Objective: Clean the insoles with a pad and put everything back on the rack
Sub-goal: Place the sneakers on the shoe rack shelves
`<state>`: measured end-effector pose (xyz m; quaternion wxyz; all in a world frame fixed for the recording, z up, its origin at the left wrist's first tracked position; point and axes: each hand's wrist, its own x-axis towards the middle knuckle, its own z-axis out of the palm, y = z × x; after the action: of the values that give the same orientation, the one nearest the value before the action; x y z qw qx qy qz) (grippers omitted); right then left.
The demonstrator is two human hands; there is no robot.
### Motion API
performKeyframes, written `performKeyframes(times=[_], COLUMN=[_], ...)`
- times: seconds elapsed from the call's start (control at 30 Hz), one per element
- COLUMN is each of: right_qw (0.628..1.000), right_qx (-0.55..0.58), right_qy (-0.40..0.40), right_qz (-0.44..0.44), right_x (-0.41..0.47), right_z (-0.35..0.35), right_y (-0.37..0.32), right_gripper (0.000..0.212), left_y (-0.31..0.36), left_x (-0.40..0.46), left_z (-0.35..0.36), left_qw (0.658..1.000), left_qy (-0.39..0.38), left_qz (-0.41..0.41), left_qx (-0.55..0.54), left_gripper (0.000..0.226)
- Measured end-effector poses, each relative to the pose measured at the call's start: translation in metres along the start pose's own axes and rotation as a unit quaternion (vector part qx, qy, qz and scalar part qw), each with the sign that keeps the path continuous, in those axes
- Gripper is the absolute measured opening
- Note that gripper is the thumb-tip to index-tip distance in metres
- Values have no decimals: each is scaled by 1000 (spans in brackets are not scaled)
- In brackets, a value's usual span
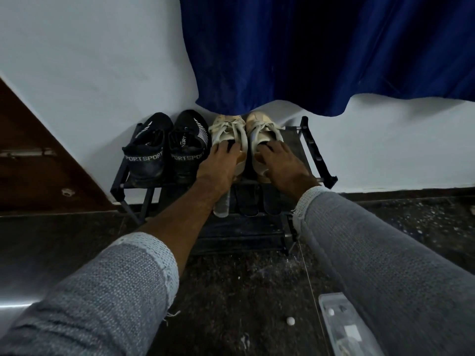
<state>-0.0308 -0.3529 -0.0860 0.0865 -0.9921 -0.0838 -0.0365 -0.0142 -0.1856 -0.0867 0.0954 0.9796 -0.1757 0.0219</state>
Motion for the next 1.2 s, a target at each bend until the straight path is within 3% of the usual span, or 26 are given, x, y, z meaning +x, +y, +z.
performKeyframes(times=[0.27, 0.43, 0.87, 1.2], right_qw=[999, 999, 998, 994], right_qx=[36, 37, -7, -3], right_qy=[28, 20, 12, -24], right_qz=[15, 23, 54, 103], right_x=[-56, -110, -240, -282], right_z=[-29, -44, -72, -34], right_y=[-17, -39, -69, -49], right_gripper=[61, 82, 67, 60], left_y=[-1, 2, 37, 61], left_x=[-64, -126, -236, -251], left_z=[-35, -54, -81, -33], left_qw=[1000, 999, 999, 998], left_qy=[9, -9, -29, -62], left_qz=[-27, -46, -31, 0], left_qx=[12, 26, 15, 8], left_gripper=[74, 72, 71, 68])
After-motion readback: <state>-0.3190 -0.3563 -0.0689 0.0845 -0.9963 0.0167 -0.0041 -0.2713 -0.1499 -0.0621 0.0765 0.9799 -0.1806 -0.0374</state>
